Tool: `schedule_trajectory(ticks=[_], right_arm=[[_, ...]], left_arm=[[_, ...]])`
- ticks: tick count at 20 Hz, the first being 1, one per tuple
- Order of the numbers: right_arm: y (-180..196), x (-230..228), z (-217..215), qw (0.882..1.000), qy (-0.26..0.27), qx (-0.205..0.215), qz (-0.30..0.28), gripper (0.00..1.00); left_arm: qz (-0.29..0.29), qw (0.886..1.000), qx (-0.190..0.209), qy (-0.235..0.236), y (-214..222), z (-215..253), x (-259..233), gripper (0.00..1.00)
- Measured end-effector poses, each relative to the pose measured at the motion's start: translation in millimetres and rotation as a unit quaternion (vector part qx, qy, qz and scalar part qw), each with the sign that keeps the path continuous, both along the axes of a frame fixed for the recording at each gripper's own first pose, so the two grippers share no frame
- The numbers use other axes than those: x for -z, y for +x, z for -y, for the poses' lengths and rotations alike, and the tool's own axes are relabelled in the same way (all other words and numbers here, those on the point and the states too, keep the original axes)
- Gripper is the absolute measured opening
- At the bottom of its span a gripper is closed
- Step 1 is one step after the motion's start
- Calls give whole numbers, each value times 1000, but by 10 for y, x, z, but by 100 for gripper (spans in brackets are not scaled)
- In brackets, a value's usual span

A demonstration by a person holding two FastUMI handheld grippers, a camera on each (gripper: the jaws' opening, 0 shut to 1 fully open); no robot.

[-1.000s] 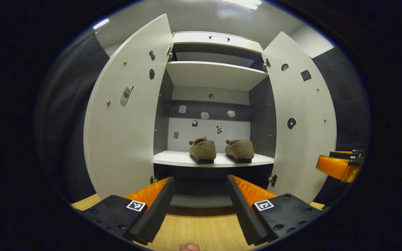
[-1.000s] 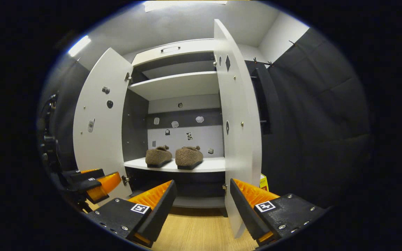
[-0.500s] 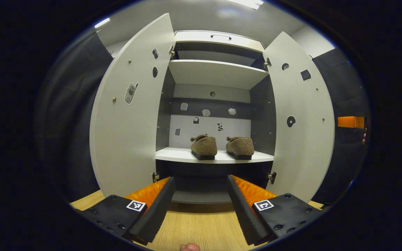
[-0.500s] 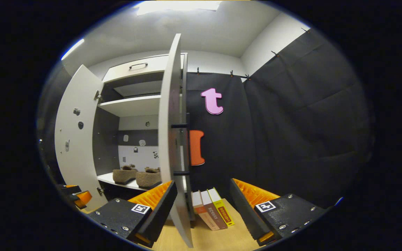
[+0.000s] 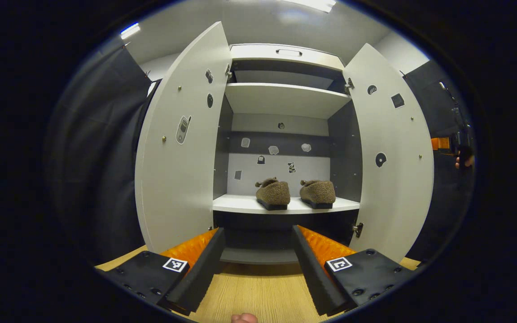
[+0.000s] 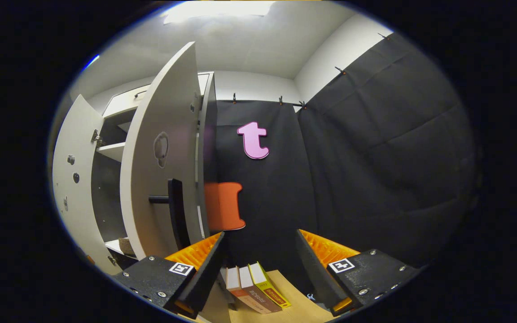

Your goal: Grab one shoe with the right hand and put it into the shoe cabinet, grab the other shoe with the left hand and put it into the shoe cabinet; then close the right door with the right hand and the left door with the left hand.

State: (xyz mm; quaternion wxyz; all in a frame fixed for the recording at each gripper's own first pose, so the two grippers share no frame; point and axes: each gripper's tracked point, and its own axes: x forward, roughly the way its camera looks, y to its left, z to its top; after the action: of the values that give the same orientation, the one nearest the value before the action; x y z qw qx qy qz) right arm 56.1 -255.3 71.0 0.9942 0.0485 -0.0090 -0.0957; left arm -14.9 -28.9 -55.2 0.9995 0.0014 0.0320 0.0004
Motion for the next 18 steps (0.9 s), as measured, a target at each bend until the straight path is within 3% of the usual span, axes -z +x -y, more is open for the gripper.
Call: schedule_trajectory(ticks=[3,4,5,11,18], right_arm=[[36,-39,-37,1000,-24,-5,0,93],[32,-65,-59,1000,-28,-6,2,98],[39,-84,-63,1000,-28,-6,2,92],[12,-94,-203,998,-65,-10,-5,90],[-1,-52,-685,997,-42,-57,-9,89]], left_arm=[[-3,1000,-5,-3,0,-26,23,97],[-2,1000,-6,-4,-3,-37,19,97],[-2,1000,-6,-6,2,-43,21,97],[-3,1000,-5,-7,47,-67,27,97],[-3,1000,-2,-8,33,-73,55,97]])
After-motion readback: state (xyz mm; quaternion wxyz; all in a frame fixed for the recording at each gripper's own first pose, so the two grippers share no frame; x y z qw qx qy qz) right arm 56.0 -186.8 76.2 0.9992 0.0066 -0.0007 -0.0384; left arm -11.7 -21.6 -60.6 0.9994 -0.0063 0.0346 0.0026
